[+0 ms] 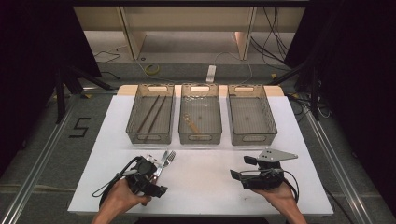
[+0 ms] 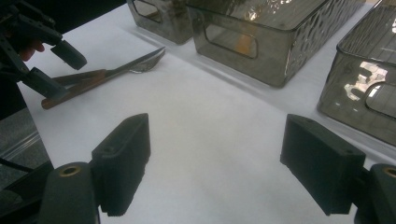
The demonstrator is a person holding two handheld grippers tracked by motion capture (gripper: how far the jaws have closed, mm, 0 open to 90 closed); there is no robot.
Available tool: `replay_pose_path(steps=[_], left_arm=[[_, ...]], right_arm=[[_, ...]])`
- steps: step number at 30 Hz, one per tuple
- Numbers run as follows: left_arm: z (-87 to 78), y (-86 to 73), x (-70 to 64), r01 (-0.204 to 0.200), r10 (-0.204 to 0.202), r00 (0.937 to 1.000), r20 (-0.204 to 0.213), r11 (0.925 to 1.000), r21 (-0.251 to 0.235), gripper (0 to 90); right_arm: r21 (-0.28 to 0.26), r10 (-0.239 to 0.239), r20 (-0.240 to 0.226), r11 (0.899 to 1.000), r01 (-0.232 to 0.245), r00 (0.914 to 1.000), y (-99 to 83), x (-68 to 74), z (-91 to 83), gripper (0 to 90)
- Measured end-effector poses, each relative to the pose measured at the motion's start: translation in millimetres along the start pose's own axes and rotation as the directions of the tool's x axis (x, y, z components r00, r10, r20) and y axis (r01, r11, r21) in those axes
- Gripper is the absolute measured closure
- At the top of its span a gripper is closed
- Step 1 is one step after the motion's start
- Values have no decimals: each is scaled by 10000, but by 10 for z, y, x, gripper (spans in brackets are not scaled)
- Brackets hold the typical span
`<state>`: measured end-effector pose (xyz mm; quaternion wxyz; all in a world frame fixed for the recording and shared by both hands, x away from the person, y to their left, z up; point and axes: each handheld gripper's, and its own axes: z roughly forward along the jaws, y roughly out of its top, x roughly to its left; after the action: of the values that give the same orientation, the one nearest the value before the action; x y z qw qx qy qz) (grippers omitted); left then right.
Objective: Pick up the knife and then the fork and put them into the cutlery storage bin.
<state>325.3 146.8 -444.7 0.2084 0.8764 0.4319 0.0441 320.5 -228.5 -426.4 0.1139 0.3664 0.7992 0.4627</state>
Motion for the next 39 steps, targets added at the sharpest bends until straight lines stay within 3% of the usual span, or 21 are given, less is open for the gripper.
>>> replay_pose_path(steps=[10, 24, 33, 39], left_arm=[[-17, -74, 18, 53, -48, 9998, -186, 9997, 242, 331], [39, -112, 41, 40, 20, 9981, -622, 9955, 951, 495], [87, -131, 39, 58, 34, 9980, -631, 9895, 1446, 559], [99, -132, 46, -43, 148, 9976, -678, 9884, 1517, 594]], right_arm=[[53, -101, 53, 9999, 101, 9999, 14, 37, -4, 246], [115, -207, 6, 9997, 207, 9998, 7, 45, 1, 247], [105, -212, -14, 9997, 212, 9998, 10, 51, -6, 250], [81, -223, -18, 9997, 223, 9998, 12, 47, -9, 251]])
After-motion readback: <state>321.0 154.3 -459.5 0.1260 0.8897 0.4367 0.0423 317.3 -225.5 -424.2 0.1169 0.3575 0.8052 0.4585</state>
